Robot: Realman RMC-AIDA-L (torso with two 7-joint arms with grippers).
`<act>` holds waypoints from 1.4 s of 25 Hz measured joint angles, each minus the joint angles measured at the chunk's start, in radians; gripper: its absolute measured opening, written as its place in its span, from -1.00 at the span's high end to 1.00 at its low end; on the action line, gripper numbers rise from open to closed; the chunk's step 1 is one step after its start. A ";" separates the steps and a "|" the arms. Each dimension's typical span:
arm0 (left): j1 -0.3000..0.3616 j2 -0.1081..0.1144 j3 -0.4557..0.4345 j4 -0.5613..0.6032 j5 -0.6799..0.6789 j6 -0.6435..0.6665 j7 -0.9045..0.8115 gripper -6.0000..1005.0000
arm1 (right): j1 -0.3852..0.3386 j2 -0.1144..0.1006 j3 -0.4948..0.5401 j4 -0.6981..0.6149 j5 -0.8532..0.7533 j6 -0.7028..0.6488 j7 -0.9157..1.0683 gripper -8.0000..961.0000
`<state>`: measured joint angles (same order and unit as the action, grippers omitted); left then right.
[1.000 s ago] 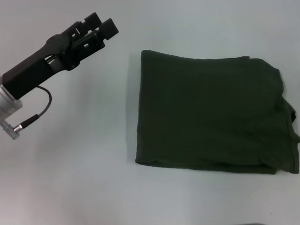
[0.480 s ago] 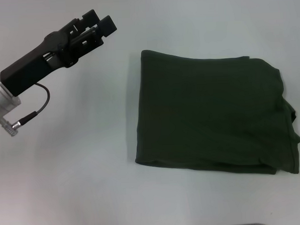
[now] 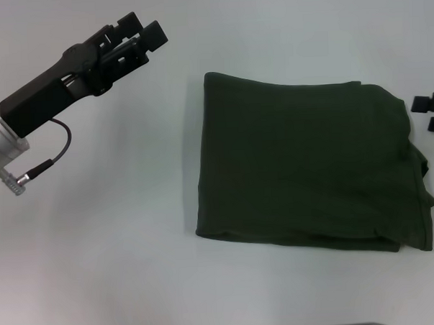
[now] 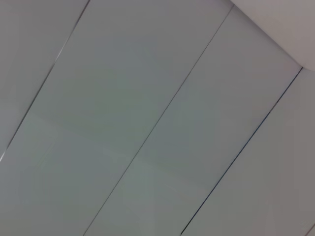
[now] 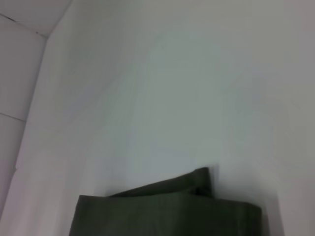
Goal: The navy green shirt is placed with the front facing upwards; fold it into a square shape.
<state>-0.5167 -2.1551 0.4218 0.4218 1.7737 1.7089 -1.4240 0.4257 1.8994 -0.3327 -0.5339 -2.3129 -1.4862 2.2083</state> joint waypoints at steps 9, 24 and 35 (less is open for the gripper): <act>0.002 0.000 0.000 0.000 -0.001 0.000 0.002 -0.83 | 0.016 0.022 -0.014 0.030 -0.002 0.061 0.001 -0.77; 0.014 0.000 0.000 0.002 0.000 0.000 0.010 -0.83 | 0.042 0.043 -0.015 0.041 -0.001 0.112 0.014 -0.43; 0.017 0.000 0.000 0.002 0.000 -0.001 0.012 -0.83 | 0.037 0.045 -0.015 0.048 0.000 0.123 0.018 -0.27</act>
<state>-0.4996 -2.1552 0.4218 0.4234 1.7732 1.7077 -1.4115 0.4623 1.9445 -0.3481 -0.4861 -2.3133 -1.3631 2.2262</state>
